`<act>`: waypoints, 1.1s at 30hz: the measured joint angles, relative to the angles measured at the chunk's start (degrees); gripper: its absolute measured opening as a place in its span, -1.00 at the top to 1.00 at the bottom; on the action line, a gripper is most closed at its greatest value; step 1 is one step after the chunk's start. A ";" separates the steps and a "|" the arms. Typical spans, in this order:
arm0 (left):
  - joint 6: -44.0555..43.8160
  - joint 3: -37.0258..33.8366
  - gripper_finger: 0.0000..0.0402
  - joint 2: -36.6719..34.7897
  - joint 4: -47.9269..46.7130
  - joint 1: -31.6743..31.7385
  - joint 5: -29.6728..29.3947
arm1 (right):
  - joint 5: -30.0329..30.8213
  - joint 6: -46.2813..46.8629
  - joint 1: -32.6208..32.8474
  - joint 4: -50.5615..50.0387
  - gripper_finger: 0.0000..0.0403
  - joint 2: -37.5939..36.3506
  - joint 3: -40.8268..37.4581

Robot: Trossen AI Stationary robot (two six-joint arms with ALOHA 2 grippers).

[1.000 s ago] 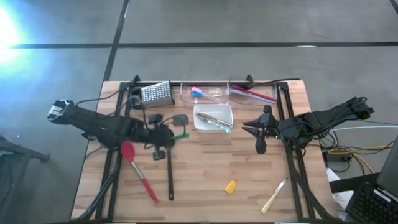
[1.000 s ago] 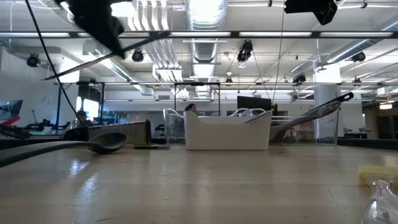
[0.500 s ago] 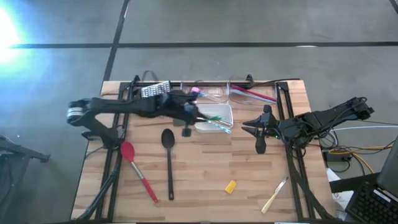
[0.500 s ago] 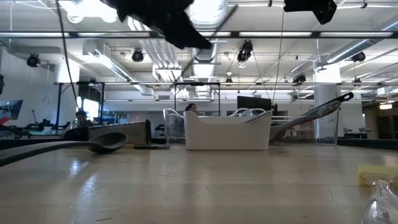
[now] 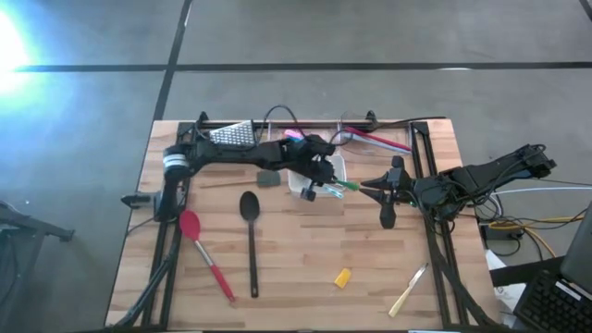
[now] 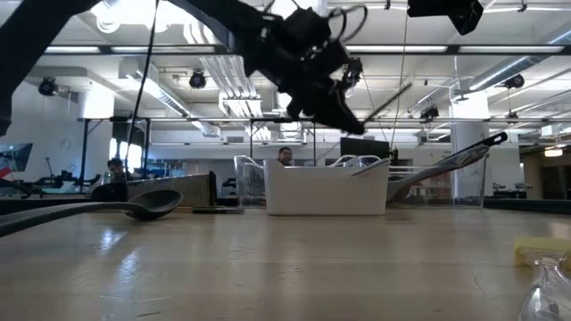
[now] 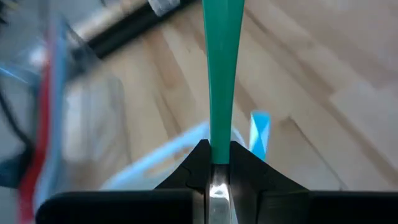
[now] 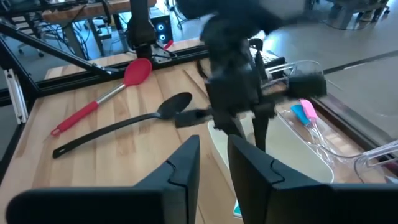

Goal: Pick & Place Kitchen Items
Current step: Put the green table knife into the white bin

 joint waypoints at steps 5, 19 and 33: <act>1.71 0.72 0.82 2.87 -3.55 2.03 3.32 | -0.15 0.02 0.00 -0.09 0.56 0.00 0.02; 3.84 -2.33 0.82 2.70 -2.98 7.27 10.66 | -0.08 0.00 -0.03 -1.77 0.62 -0.02 0.01; 5.86 -5.98 0.61 2.76 -1.88 7.78 7.86 | 0.09 0.20 -0.26 -1.27 0.57 -0.02 0.02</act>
